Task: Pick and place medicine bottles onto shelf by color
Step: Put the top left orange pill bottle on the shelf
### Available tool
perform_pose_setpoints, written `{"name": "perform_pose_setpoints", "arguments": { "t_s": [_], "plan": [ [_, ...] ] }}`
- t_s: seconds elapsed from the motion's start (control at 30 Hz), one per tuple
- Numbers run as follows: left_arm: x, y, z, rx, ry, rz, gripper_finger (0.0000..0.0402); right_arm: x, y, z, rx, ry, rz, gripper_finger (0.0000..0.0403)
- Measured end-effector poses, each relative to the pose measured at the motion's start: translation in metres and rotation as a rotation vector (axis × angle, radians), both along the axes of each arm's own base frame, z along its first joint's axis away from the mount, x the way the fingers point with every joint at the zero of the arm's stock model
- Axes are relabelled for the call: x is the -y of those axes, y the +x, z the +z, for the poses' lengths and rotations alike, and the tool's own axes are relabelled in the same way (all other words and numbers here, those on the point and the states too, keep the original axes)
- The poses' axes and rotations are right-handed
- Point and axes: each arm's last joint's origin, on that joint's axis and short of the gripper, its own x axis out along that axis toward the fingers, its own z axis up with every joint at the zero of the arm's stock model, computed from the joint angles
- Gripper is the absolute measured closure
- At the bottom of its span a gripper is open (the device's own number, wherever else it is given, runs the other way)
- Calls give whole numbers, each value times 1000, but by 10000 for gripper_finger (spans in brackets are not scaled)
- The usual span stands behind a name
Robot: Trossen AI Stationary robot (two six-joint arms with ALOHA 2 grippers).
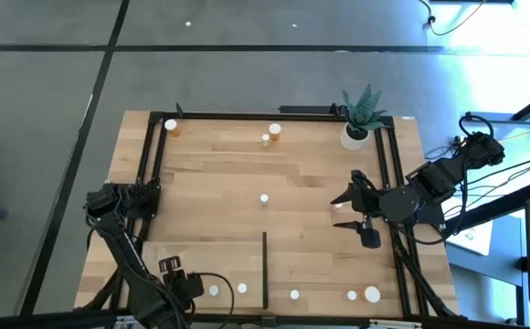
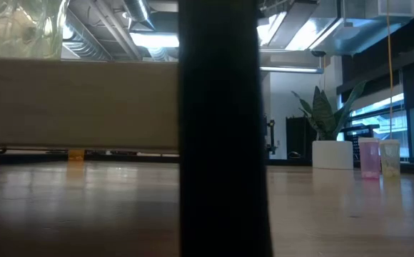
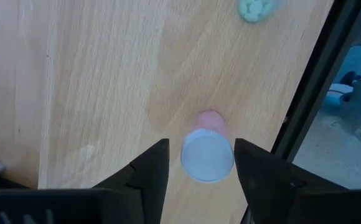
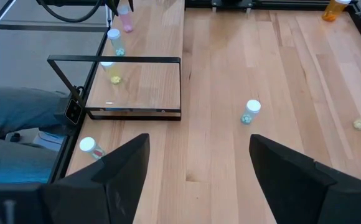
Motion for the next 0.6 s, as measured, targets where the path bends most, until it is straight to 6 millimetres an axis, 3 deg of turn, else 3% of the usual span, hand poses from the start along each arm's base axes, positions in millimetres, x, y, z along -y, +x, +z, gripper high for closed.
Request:
{"name": "perform_pose_setpoints", "arguments": {
  "t_s": [0.6],
  "plan": [
    [0,0,0,-6,7,-29,226,0,0,0,0,2,-1,125]
  ]
}}
